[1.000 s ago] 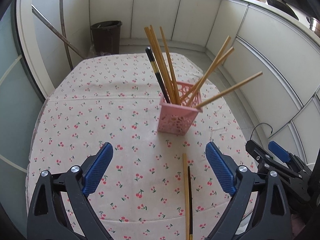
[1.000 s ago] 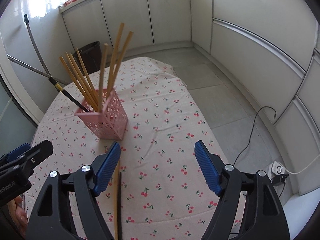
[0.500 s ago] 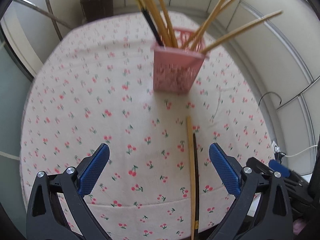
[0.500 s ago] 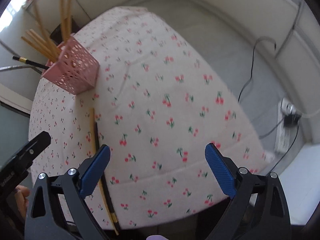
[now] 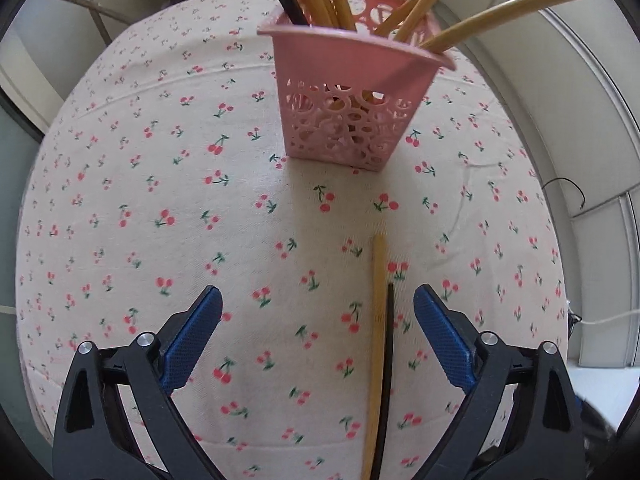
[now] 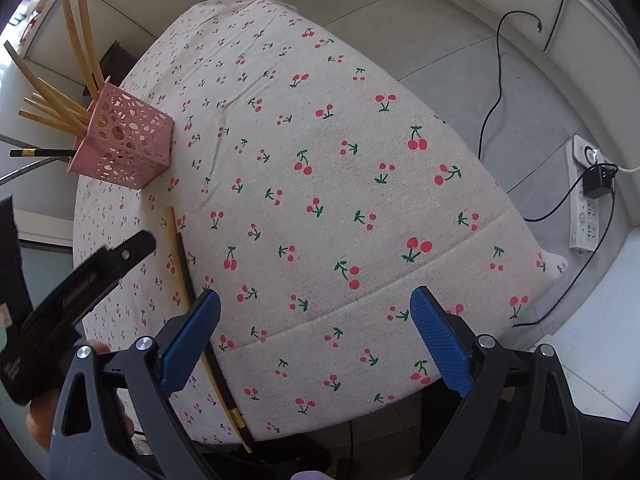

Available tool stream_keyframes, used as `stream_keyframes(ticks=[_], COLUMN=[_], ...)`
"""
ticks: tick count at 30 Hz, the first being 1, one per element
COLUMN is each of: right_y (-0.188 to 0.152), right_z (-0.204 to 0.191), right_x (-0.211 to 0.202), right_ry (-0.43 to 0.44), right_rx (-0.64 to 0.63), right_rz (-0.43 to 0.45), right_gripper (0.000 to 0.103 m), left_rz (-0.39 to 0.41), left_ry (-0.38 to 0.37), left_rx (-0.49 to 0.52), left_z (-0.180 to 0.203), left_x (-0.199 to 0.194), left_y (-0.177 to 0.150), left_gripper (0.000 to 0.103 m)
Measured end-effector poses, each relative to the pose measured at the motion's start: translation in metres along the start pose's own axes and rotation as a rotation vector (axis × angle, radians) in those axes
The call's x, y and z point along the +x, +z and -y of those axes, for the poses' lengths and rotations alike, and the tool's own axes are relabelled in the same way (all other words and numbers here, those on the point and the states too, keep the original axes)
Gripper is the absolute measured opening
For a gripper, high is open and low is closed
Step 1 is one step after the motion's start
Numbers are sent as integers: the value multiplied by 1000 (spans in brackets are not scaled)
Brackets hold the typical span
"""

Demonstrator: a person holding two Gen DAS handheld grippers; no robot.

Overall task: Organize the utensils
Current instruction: 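Move the open left tool back to the last wooden chopstick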

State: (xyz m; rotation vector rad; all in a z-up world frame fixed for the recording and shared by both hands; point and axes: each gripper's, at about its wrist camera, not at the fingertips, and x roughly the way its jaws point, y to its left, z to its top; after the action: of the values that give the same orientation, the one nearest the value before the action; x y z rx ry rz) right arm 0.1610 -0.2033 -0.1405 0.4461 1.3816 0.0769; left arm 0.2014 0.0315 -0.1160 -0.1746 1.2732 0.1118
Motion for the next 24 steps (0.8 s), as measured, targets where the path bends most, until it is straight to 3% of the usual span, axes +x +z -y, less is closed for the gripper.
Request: stream_keyframes(ticks=[5, 13, 15, 17, 19, 20, 24], right_y=[1, 1, 2, 1, 2, 2, 1], right_z=[4, 5, 5, 5, 4, 3, -5], right_x=[-1, 5, 4, 4, 4, 5, 8], right_ry=[11, 24, 23, 20, 18, 19, 14], right_rx=[14, 30, 28, 27, 27, 25, 2], right_rz=[-7, -28, -24, -21, -21, -23, -26], right_gripper=[93, 93, 93, 93, 93, 93, 93], left_rz=[-7, -27, -26, -12, -19, -20, -39], left_ry=[40, 26, 44, 74, 49, 34, -64], left_rx=[-17, -32, -11, 42, 68, 80, 59], left_z=[2, 0, 2, 10, 12, 12, -4], left_x=[16, 25, 23, 20, 17, 16, 12], left_y=[8, 9, 8, 6, 2, 0, -8], left_gripper=[78, 75, 61, 32, 15, 10, 6])
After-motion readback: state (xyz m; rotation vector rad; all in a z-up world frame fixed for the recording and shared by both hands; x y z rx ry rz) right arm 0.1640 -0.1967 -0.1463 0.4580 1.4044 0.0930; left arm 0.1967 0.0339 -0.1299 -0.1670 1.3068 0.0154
